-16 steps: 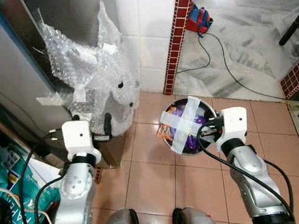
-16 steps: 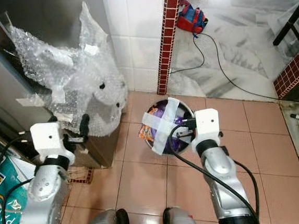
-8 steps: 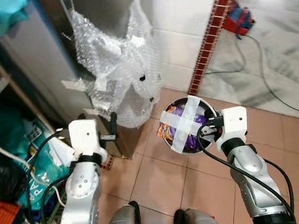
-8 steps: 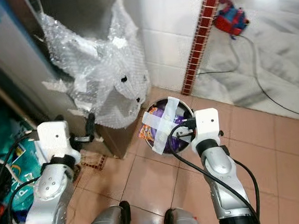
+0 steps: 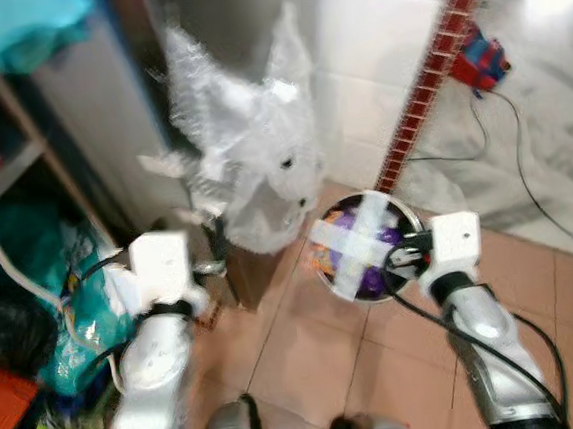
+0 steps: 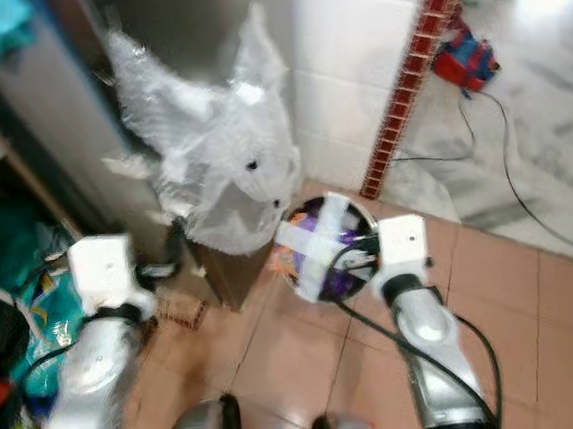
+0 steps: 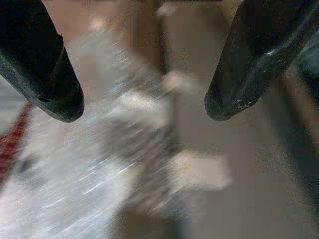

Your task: Restocking fridge

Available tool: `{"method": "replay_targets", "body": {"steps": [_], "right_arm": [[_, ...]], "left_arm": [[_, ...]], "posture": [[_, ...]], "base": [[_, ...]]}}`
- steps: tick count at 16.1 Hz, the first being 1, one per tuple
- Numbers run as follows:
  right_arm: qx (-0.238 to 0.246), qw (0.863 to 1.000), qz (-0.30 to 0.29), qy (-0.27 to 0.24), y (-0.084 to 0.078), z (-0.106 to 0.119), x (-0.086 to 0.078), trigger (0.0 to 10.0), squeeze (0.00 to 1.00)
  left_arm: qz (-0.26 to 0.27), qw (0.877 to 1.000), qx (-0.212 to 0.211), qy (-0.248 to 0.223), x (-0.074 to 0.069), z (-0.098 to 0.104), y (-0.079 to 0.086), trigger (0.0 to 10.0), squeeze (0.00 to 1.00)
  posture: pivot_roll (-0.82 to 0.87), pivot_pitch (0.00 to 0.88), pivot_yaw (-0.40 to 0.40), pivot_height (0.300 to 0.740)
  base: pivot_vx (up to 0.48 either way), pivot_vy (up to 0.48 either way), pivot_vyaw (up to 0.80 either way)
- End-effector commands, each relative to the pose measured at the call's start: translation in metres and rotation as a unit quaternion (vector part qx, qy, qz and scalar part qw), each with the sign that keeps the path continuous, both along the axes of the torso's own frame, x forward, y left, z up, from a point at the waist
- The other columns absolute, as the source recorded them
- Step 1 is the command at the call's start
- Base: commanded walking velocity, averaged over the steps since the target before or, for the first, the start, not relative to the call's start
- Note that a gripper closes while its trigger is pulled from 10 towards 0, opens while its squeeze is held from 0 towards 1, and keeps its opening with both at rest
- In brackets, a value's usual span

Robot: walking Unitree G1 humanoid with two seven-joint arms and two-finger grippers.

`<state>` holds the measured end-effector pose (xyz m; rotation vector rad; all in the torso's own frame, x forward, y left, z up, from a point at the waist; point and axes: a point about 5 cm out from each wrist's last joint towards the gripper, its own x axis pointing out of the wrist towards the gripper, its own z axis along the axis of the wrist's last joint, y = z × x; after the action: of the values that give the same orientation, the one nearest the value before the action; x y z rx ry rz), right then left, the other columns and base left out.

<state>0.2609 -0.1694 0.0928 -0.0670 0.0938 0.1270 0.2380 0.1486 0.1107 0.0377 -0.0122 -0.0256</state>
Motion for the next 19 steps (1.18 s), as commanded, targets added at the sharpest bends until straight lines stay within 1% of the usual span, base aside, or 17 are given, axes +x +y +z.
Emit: {"method": "replay_targets", "body": {"steps": [1, 2, 4, 10, 15, 18, 19], "right_arm": [[-0.004, 1.000, -0.011, -0.005, -0.009, 0.003, -0.006, 10.0, 0.00], [-0.006, 1.000, -0.017, -0.002, -0.012, 0.001, -0.010, 10.0, 0.00], [-0.009, 1.000, -0.024, 0.001, -0.016, -0.001, -0.014, 10.0, 0.00], [-0.010, 1.000, -0.026, -0.002, -0.015, 0.001, -0.011, 10.0, 0.00], [-0.009, 1.000, -0.025, 0.000, -0.014, -0.001, -0.012, 10.0, 0.00], [-0.008, 1.000, -0.023, 0.000, -0.012, -0.001, -0.009, 10.0, 0.00], [-0.008, 1.000, -0.021, -0.001, -0.011, -0.001, -0.008, 10.0, 0.00]], "left_arm": [[-0.002, 1.000, 0.005, 0.007, -0.009, -0.002, 0.001, 10.0, 0.00], [0.000, 1.000, 0.008, 0.019, -0.018, -0.007, 0.006, 10.0, 0.00], [0.004, 1.000, 0.015, 0.025, -0.024, -0.010, 0.011, 10.0, 0.00], [-0.004, 1.000, 0.011, 0.017, -0.020, -0.006, 0.007, 10.0, 0.00], [-0.002, 1.000, 0.012, 0.016, -0.019, -0.005, 0.007, 10.0, 0.00], [0.000, 1.000, 0.012, 0.015, -0.019, -0.003, 0.007, 10.0, 0.00], [0.008, 1.000, 0.013, 0.009, -0.019, -0.002, 0.008, 10.0, 0.00]], "posture": [[0.00, 0.142, -0.011, 0.740], [0.01, 0.142, -0.012, 0.740], [0.01, 0.140, -0.013, 0.740], [0.01, 0.131, -0.009, 0.740], [0.01, 0.129, -0.010, 0.740], [0.01, 0.128, -0.012, 0.740], [0.02, 0.127, -0.013, 0.740]], "base": [[0.000, 0.000, 0.00], [0.000, 0.000, 0.00], [0.122, 0.000, 0.00], [0.286, 0.000, 0.00], [0.289, 0.000, 0.00], [0.000, 0.000, 0.00], [0.000, 0.000, 0.00]]}}
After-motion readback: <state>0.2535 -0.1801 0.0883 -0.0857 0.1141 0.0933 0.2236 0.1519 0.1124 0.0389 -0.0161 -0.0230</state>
